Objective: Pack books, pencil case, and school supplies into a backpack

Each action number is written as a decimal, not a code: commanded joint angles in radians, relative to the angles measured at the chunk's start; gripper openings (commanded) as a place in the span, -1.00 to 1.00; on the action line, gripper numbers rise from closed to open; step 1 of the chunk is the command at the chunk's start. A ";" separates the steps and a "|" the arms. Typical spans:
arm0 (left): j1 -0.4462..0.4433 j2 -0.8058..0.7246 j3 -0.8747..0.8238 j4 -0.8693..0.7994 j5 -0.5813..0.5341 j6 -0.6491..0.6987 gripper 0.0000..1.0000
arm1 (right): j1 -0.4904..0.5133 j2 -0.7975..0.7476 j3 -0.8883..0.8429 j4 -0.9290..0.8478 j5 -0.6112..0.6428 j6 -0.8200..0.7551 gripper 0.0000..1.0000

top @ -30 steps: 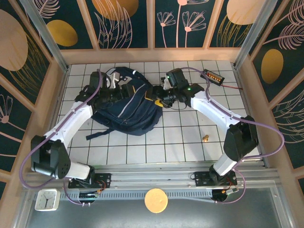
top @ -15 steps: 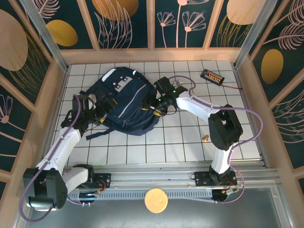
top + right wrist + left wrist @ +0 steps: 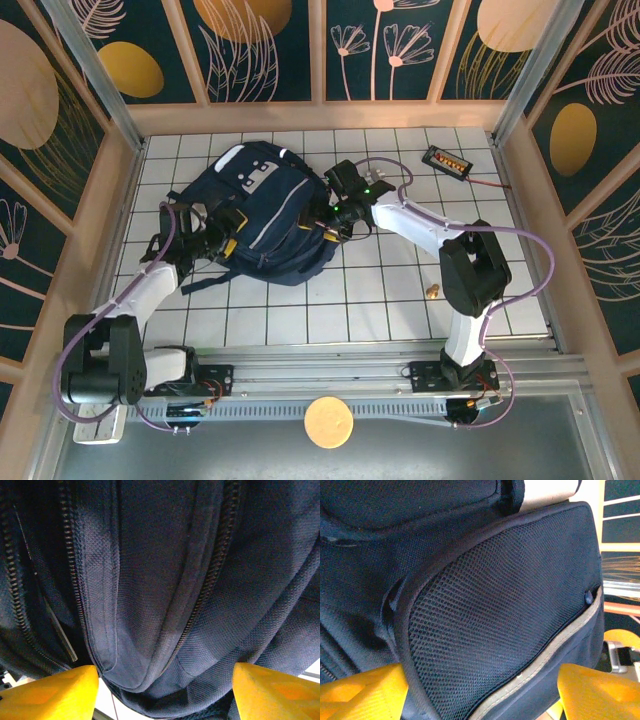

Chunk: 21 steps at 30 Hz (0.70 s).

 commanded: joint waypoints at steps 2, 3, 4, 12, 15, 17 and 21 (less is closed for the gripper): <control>0.008 0.025 -0.019 0.085 0.032 -0.050 0.54 | 0.002 -0.036 0.018 -0.030 0.026 0.009 0.42; 0.008 0.031 -0.019 0.080 0.031 -0.047 0.54 | 0.001 -0.035 0.019 -0.031 0.026 0.009 0.42; 0.008 0.039 -0.015 0.062 0.028 -0.040 0.54 | 0.001 -0.033 0.023 -0.033 0.026 0.009 0.43; 0.008 0.090 0.049 -0.097 -0.036 0.053 0.62 | 0.001 -0.024 0.050 -0.047 0.035 0.009 0.42; 0.008 0.115 0.064 -0.091 -0.049 0.049 0.53 | 0.002 -0.024 0.057 -0.053 0.039 0.008 0.42; 0.008 0.132 0.076 -0.075 -0.052 0.042 0.45 | 0.001 -0.027 0.059 -0.058 0.044 0.003 0.41; 0.008 0.177 0.106 -0.060 -0.053 0.038 0.27 | 0.004 -0.036 0.056 -0.073 0.062 -0.016 0.41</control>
